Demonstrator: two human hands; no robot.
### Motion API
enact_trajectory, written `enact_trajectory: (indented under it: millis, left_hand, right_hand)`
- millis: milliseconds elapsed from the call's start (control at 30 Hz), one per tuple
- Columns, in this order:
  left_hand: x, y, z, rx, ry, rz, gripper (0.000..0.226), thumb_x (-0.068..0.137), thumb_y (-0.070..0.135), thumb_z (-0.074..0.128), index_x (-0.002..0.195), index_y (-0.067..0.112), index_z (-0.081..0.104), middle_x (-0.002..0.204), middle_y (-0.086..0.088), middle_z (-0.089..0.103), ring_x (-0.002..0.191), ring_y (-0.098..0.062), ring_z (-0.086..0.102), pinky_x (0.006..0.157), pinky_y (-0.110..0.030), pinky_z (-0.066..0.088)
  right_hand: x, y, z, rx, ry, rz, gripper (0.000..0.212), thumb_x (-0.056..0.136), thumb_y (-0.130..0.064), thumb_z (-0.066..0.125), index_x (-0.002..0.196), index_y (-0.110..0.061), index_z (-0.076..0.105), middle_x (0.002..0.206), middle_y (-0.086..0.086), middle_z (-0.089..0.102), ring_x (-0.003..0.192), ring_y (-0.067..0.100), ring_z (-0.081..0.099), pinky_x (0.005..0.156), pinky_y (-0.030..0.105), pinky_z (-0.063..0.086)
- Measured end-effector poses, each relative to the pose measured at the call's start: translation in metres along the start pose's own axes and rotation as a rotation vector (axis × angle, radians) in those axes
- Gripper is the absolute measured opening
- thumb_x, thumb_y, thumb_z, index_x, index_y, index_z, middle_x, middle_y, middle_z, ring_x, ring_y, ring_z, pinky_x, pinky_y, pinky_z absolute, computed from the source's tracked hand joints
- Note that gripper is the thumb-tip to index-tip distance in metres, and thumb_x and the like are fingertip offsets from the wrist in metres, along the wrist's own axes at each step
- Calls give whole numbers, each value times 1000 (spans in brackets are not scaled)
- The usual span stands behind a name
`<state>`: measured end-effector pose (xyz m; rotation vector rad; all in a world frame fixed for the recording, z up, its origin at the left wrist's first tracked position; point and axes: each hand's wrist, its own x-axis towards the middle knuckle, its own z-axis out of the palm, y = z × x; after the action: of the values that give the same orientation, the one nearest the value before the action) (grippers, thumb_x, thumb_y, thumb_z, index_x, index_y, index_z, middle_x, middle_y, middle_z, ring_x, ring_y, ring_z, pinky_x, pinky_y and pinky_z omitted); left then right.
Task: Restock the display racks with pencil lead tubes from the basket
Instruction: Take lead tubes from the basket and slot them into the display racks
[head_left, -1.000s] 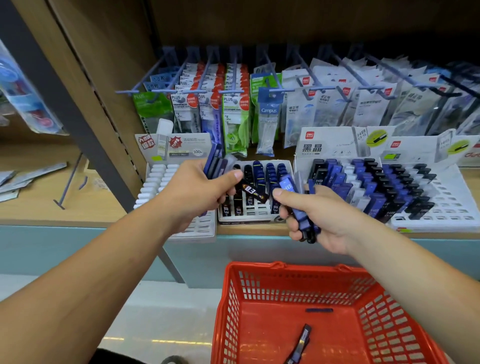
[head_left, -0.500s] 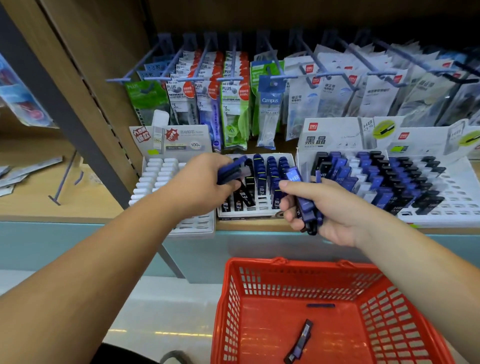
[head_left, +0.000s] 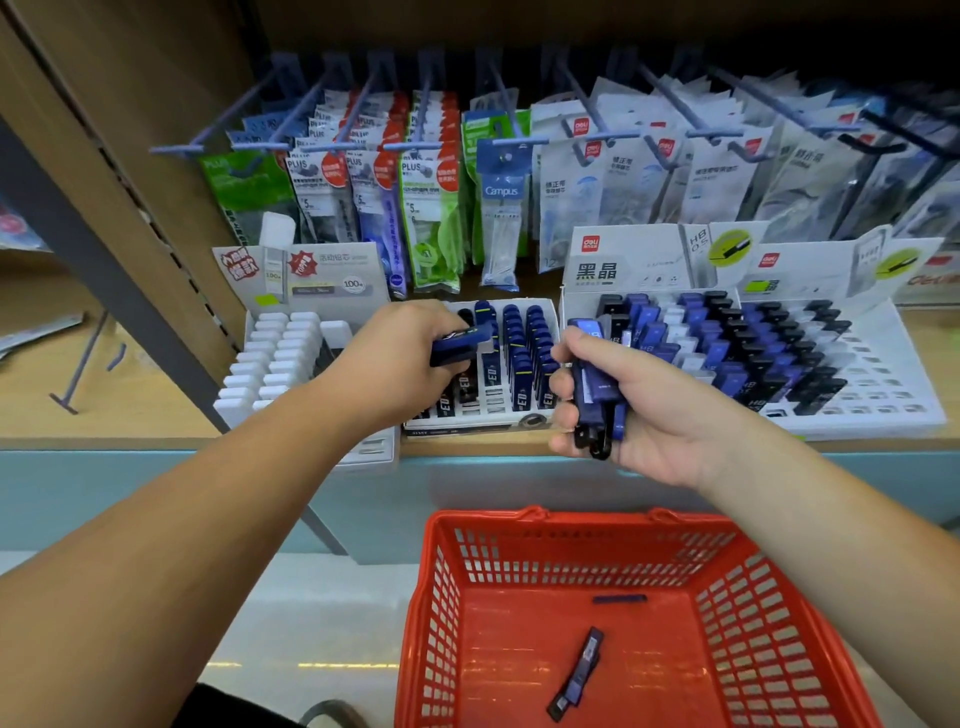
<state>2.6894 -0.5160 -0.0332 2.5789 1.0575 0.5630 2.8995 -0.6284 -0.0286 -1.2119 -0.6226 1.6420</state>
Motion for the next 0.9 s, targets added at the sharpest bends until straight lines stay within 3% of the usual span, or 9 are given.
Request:
enact_trajectory:
  millis: [100,200,367,467,667,800,900]
  left_hand:
    - [1,1,-3,-27,-46,-2,33,87,7,78,70,29,59,76,8,55,73,-17,55,68,-28,37]
    - [1,1,-6,-56,-77,16,48,86,6,78,67,41,51,73,12,55,70,-3,54,66,-20,38]
    - [5,2,-8,26,-81,-41,30,88,8,75,70,29,63,81,4,62,80,-25,61,77,-40,53]
    - [7,3,-11,57,-128,-56,39,89,10,73,64,34,55,81,3,62,77,-25,61,74,-40,54]
    - [12,4,-8,120,-110,-10,9,90,12,73,82,16,70,86,-1,61,82,-26,59,77,-45,54]
    - [12,3,-7,63,-26,-78,25,89,12,77,75,26,62,79,6,61,78,-22,58,73,-37,51]
    - [14,6,-10,71,-64,-64,34,88,12,77,69,34,58,81,3,64,79,-24,60,72,-34,50]
  right_hand:
    - [-1,-3,-2,-6,32,-13,24,101,-42,58,92,-20,64,74,2,61,56,19,58,53,36,55]
    - [-3,-4,-3,28,47,-6,20,101,-39,60,96,-19,62,76,3,61,55,18,56,48,30,47]
    - [-4,-3,-1,148,47,-25,14,100,-25,61,108,-14,63,84,7,68,58,18,56,49,28,46]
    - [-6,-3,0,189,47,-40,18,97,-19,62,113,-11,64,94,10,72,61,19,59,51,29,49]
    - [-8,-3,-1,271,45,-65,27,105,-12,52,131,-4,57,112,18,76,82,28,77,68,39,65]
    - [-7,0,-2,281,124,-53,20,104,-4,50,122,-4,59,105,18,77,83,27,78,65,38,65]
    - [-7,0,-5,285,163,-39,23,102,2,49,122,-1,58,105,20,77,89,29,78,70,42,65]
